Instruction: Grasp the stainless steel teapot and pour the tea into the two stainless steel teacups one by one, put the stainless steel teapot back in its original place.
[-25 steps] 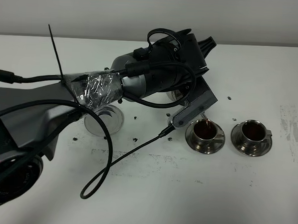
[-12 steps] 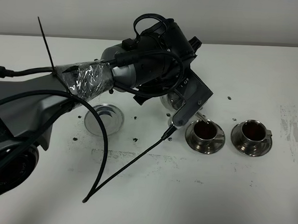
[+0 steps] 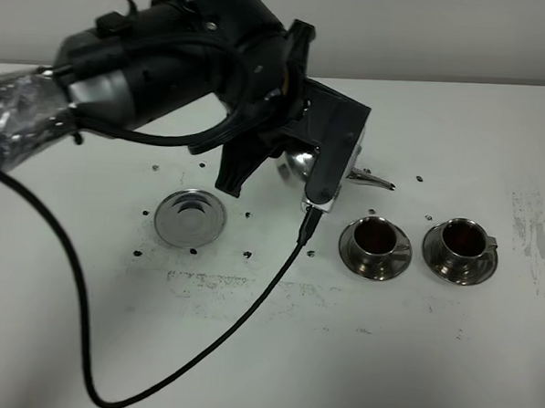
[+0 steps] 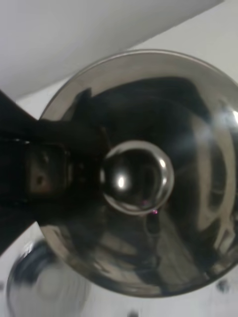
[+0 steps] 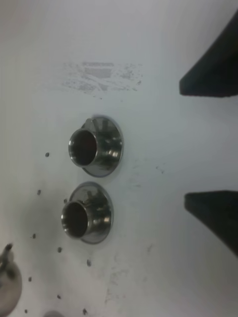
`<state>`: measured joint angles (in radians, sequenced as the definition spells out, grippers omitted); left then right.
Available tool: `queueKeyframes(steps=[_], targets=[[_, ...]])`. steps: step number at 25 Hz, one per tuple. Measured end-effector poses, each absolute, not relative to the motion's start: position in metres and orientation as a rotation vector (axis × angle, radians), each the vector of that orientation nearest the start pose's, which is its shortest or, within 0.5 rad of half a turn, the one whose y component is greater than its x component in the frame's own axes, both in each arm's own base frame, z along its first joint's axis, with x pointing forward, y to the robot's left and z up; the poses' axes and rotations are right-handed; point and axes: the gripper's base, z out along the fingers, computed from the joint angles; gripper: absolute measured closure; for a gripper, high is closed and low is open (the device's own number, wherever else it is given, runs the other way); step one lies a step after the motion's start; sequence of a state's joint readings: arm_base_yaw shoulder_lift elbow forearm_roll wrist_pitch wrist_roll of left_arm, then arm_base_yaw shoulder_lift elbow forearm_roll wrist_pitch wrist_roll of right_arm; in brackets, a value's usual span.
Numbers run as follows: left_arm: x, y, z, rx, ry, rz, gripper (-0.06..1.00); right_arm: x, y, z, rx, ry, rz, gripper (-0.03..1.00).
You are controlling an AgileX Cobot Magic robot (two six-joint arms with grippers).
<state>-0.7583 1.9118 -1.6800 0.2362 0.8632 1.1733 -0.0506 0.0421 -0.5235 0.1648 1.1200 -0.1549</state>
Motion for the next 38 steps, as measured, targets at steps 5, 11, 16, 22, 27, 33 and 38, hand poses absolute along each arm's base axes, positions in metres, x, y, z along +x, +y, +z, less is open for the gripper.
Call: queueKeyframes(steps=[5,11,16,22,27,33,38], targets=[[0.288,-0.255,0.294,2.049,1.619,0.228,0.75,-0.004,0.014,0.28,-0.122,2.108,0.077,0.54],[0.264,-0.226,0.282,1.611,2.055,0.041,0.75,-0.004,0.014,0.28,-0.121,2.108,0.078,0.54],[0.258,-0.221,0.26,1.337,2.291,-0.055,0.75,-0.004,0.014,0.28,-0.121,2.108,0.077,0.54],[0.258,-0.229,0.221,1.227,2.332,-0.176,0.75,-0.004,0.014,0.28,-0.121,2.108,0.077,0.54],[0.261,-0.24,0.2,1.184,2.341,-0.231,0.75,-0.004,0.014,0.28,-0.122,2.108,0.077,0.54],[0.262,-0.245,0.179,1.211,2.381,-0.223,0.75,-0.004,0.014,0.28,-0.122,2.108,0.077,0.54],[0.264,-0.247,0.164,1.217,2.398,-0.215,0.75,-0.004,0.014,0.28,-0.121,2.108,0.078,0.54]])
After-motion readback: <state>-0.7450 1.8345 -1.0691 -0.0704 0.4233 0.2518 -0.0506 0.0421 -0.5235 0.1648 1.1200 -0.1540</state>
